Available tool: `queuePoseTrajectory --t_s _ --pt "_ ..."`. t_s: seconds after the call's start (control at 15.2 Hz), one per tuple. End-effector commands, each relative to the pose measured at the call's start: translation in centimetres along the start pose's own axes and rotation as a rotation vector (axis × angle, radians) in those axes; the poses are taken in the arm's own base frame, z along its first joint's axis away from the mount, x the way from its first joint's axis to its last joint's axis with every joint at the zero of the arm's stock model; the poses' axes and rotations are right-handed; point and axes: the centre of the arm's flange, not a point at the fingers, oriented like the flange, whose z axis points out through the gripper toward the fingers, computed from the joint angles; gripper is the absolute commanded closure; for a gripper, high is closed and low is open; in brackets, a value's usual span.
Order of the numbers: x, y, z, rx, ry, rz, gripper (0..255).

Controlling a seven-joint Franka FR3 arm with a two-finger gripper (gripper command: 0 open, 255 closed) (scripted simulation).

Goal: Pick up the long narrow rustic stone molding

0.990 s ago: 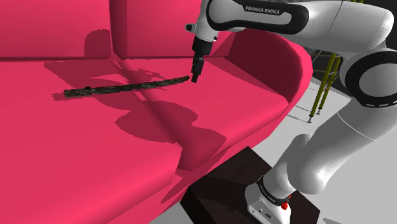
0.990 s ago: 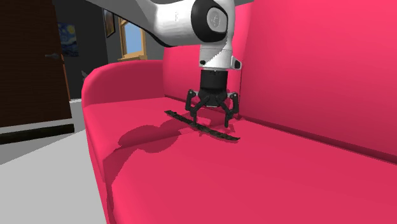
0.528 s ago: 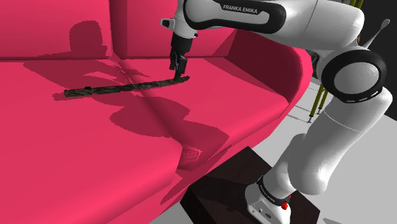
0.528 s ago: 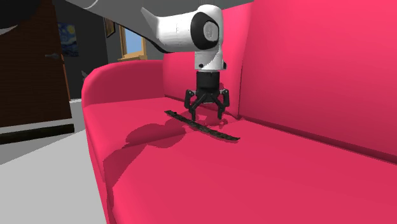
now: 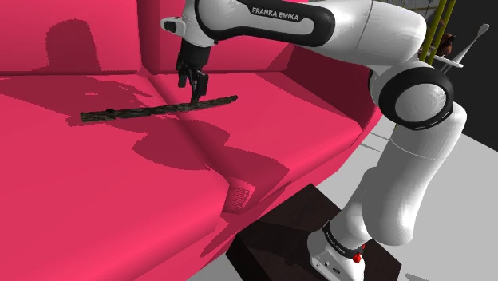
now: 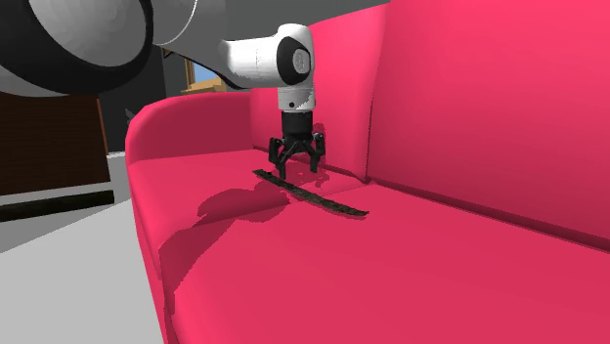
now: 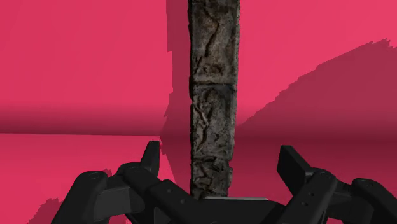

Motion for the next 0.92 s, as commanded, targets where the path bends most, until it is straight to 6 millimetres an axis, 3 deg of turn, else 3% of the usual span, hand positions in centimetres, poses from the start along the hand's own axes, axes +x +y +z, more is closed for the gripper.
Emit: queuePoseTrajectory --t_s 0.0,0.46,0.53,0.86 --pt "0.4 0.2 0.8 -0.003 0.001 -0.02 0" --pt "0.3 0.0 3.8 -0.003 0.001 -0.02 0" --pt "0.4 0.1 3.7 -0.003 0.001 -0.02 255" --pt "0.4 0.1 3.8 -0.003 0.001 -0.02 255"
